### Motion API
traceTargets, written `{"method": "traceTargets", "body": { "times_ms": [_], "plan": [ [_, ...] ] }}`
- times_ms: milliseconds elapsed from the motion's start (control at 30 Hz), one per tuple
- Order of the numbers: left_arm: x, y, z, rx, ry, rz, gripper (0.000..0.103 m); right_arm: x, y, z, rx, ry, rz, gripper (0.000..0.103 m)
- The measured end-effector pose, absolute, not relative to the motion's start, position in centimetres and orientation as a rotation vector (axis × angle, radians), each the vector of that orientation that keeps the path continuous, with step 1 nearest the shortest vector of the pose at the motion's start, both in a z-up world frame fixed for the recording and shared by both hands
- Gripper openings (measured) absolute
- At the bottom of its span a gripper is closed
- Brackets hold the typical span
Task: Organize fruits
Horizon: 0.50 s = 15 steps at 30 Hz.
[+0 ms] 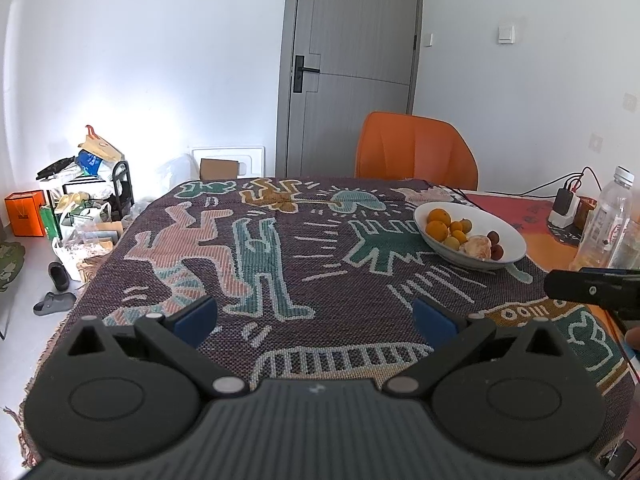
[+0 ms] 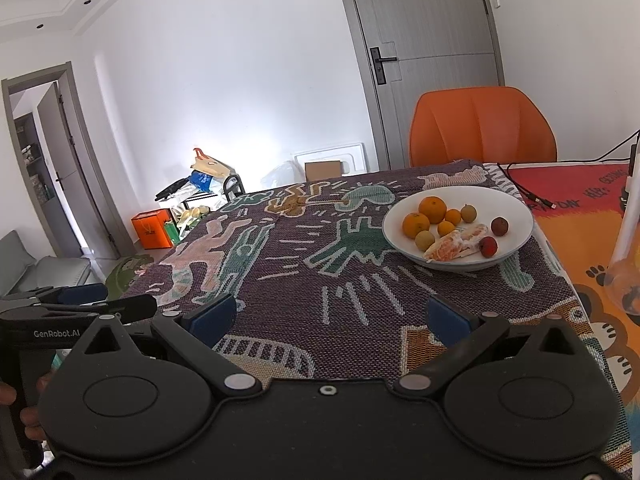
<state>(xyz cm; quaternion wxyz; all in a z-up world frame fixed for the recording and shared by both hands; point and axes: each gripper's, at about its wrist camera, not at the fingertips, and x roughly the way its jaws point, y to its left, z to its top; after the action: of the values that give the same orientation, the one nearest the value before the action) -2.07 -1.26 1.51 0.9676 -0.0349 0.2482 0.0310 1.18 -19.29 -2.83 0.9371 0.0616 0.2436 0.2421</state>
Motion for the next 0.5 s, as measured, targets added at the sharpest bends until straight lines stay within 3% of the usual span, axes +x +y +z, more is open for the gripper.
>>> {"method": "traceTargets", "body": {
  "times_ms": [500],
  "plan": [
    [-2.06, -1.30, 1.51, -0.071, 0.498, 0.054, 0.103, 1.14, -19.32, -2.89, 0.126, 0.499, 0.495, 0.103]
  ]
}}
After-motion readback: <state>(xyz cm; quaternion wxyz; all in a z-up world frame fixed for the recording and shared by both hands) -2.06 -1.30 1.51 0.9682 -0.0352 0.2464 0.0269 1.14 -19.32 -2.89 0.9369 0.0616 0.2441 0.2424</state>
